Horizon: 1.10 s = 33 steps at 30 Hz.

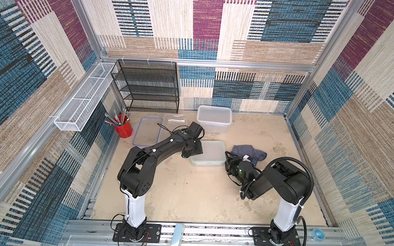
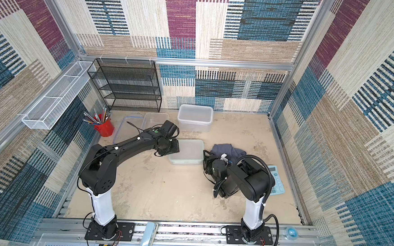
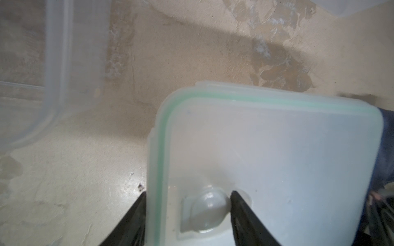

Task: Wipe the insides of the lunch boxes
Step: Open the fastener of the lunch box.

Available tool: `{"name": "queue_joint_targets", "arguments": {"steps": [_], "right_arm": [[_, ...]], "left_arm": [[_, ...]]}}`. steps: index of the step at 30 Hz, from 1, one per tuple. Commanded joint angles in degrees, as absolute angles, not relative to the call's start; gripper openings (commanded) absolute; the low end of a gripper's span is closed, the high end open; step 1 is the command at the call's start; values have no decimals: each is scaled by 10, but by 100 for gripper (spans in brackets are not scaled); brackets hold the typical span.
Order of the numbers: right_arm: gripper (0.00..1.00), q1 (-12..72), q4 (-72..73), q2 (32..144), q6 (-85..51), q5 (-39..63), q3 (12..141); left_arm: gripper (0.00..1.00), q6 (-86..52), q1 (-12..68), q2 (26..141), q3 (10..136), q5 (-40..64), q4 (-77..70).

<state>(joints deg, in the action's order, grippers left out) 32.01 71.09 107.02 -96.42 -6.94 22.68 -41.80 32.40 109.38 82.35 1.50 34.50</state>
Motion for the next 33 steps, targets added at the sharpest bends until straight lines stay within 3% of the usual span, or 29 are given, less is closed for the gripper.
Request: {"name": "queue_joint_targets", "arguments": {"steps": [1, 8, 16, 25, 33], "right_arm": [[37, 331, 785, 1077, -996, 0, 222], [28, 341, 856, 1094, -1020, -13, 236], [17, 347, 837, 1075, -1013, -42, 216], [7, 352, 713, 1015, -952, -72, 223], [7, 357, 577, 947, -892, -117, 233]], "left_arm": [[59, -422, 332, 1101, 815, 75, 368], [59, -425, 335, 1100, 814, 76, 368], [59, -426, 338, 1102, 814, 76, 368], [59, -426, 339, 1100, 812, 73, 368], [59, -425, 339, 1103, 812, 72, 368]]}}
